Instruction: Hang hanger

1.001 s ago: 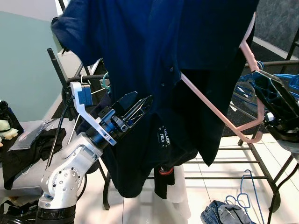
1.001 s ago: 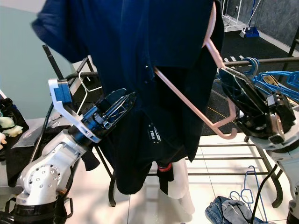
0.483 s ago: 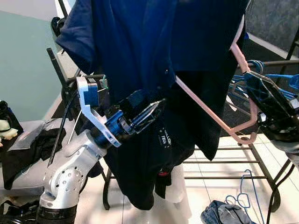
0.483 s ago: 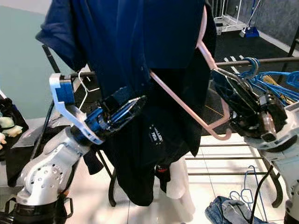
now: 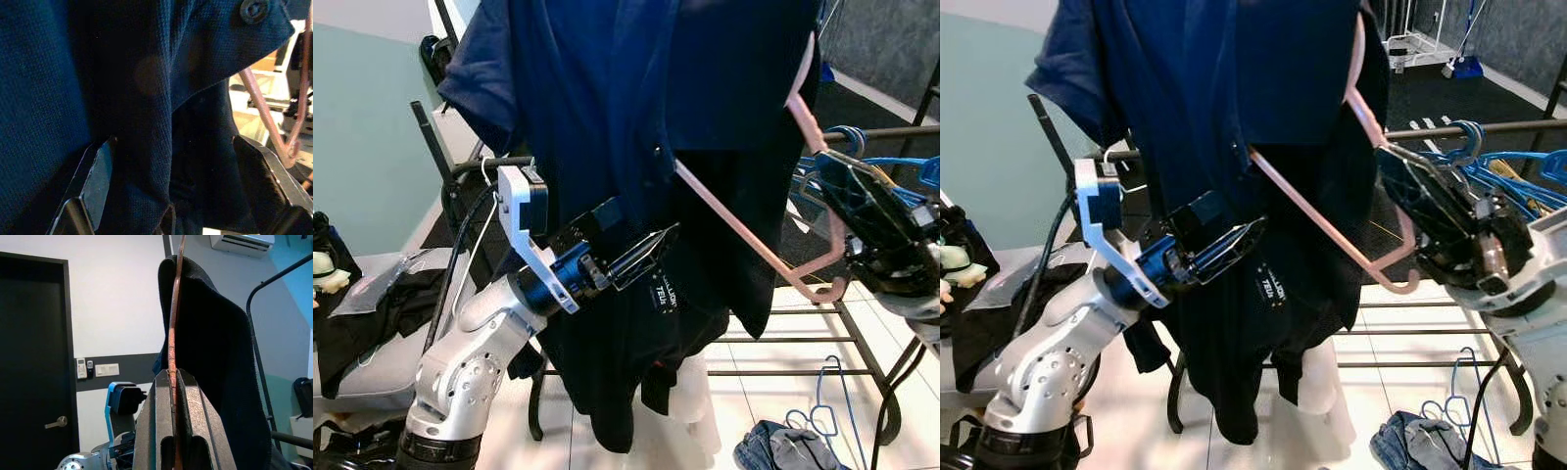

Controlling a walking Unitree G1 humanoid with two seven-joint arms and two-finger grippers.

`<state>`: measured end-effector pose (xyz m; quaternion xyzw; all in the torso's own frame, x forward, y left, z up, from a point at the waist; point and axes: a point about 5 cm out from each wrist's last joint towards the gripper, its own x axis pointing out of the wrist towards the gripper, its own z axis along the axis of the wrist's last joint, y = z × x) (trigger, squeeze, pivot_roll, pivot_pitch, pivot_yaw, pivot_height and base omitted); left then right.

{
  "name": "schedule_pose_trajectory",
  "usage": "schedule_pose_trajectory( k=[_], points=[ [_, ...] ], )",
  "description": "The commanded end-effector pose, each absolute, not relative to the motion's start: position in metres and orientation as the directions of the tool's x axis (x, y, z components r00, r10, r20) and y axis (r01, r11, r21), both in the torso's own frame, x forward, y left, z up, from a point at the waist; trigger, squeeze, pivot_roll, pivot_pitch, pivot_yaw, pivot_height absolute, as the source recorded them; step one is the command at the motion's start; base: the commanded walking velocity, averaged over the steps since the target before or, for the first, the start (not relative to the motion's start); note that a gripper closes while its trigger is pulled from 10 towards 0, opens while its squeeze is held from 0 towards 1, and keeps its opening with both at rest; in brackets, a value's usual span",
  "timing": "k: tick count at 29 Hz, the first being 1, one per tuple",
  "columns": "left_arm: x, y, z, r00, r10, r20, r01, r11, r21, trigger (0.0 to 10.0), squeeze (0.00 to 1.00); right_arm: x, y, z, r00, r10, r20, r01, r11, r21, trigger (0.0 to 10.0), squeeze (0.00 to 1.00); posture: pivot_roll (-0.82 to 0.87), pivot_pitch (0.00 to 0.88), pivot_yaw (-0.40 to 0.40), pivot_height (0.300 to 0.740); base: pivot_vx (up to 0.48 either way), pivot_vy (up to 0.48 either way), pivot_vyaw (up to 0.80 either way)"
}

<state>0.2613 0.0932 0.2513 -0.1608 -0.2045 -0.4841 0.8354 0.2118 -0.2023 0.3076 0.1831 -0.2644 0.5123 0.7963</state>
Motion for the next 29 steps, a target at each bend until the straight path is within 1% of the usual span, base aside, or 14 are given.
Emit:
schedule_pose_trajectory(
  k=[1, 2, 3, 8, 10, 13, 14, 16, 17, 18, 27, 28, 29],
  points=[
    [0.269, 0.094, 0.249, 0.498, -0.72, 0.482, 0.842, 0.534, -0.073, 10.0, 0.0, 0.206, -0.196, 0.316, 0.284, 0.734, 0.617, -0.924, 0.382, -0.03, 0.0, 0.0, -0.15, 0.0, 0.072, 0.71, 0.0, 0.0, 0.0],
    [0.272, 0.094, 0.248, 0.524, -0.703, 0.48, 0.825, 0.56, -0.081, 10.0, 0.0, 0.206, -0.195, 0.316, 0.281, 0.735, 0.617, -0.925, 0.379, -0.03, 0.0, 0.0, -0.15, 0.0, 0.073, 0.71, 0.0, 0.0, 0.0],
    [0.272, 0.094, 0.248, 0.524, -0.703, 0.48, 0.825, 0.56, -0.081, 10.0, 0.0, 0.206, -0.195, 0.316, 0.281, 0.735, 0.617, -0.925, 0.379, -0.03, 0.0, 0.0, -0.15, 0.0, 0.073, 0.71, 0.0, 0.0, 0.0],
    [0.285, 0.096, 0.248, 0.612, -0.63, 0.477, 0.75, 0.654, -0.098, 10.0, 0.0, 0.205, -0.192, 0.316, 0.274, 0.739, 0.616, -0.928, 0.371, -0.031, 0.0, 0.0, -0.16, 0.0, 0.074, 0.71, 0.0, 0.0, 0.0],
    [0.285, 0.096, 0.248, 0.612, -0.63, 0.477, 0.75, 0.654, -0.098, 10.0, 0.0, 0.205, -0.192, 0.316, 0.274, 0.739, 0.616, -0.928, 0.371, -0.031, 0.0, 0.0, -0.16, 0.0, 0.074, 0.71, 0.0, 0.0, 0.0],
    [0.29, 0.097, 0.25, 0.644, -0.593, 0.483, 0.715, 0.691, -0.104, 10.0, 0.0, 0.205, -0.191, 0.316, 0.271, 0.74, 0.616, -0.931, 0.365, -0.029, 0.0, 0.0, -0.16, 0.0, 0.074, 0.71, 0.0, 0.0, 0.0],
    [0.291, 0.097, 0.25, 0.653, -0.584, 0.482, 0.706, 0.7, -0.108, 8.8, 0.0, 0.205, -0.192, 0.316, 0.27, 0.74, 0.616, -0.931, 0.364, -0.028, 0.0, 0.0, -0.16, 0.0, 0.074, 0.71, 0.0, 0.0, 0.0],
    [0.291, 0.097, 0.249, 0.658, -0.579, 0.482, 0.701, 0.705, -0.11, 8.8, 0.0, 0.205, -0.192, 0.315, 0.271, 0.74, 0.616, -0.931, 0.364, -0.028, 0.0, 0.0, -0.16, 0.0, 0.074, 0.71, 0.0, 0.0, 0.0],
    [0.292, 0.097, 0.249, 0.663, -0.572, 0.482, 0.694, 0.712, -0.11, 1.5, 0.0, 0.205, -0.192, 0.315, 0.271, 0.739, 0.617, -0.931, 0.364, -0.027, 0.0, 0.0, -0.16, 0.0, 0.074, 0.71, 0.0, 0.0, 0.0],
    [0.293, 0.097, 0.249, 0.667, -0.567, 0.483, 0.689, 0.717, -0.109, 0.0, 0.0, 0.205, -0.192, 0.315, 0.271, 0.739, 0.617, -0.931, 0.363, -0.026, 0.0, 0.0, -0.16, 0.0, 0.074, 0.71, 0.0, 0.0, 0.0],
    [0.298, 0.103, 0.25, 0.697, -0.53, 0.482, 0.646, 0.756, -0.102, 0.0, 0.0, 0.203, -0.192, 0.314, 0.271, 0.741, 0.614, -0.933, 0.359, -0.023, 0.0, 0.0, -0.16, 0.0, 0.075, 0.71, 0.0, 0.0, 0.0],
    [0.302, 0.108, 0.25, 0.713, -0.511, 0.48, 0.621, 0.779, -0.093, 0.0, 0.0, 0.203, -0.192, 0.313, 0.277, 0.743, 0.609, -0.932, 0.362, -0.018, 0.0, 0.0, -0.16, 0.0, 0.075, 0.71, 0.0, 0.0, 0.0],
    [0.302, 0.108, 0.25, 0.713, -0.511, 0.48, 0.621, 0.779, -0.093, 0.0, 0.0, 0.203, -0.192, 0.313, 0.277, 0.743, 0.609, -0.932, 0.362, -0.018, 0.0, 0.0, -0.16, 0.0, 0.075, 0.71, 0.0, 0.0, 0.0]
  ],
)
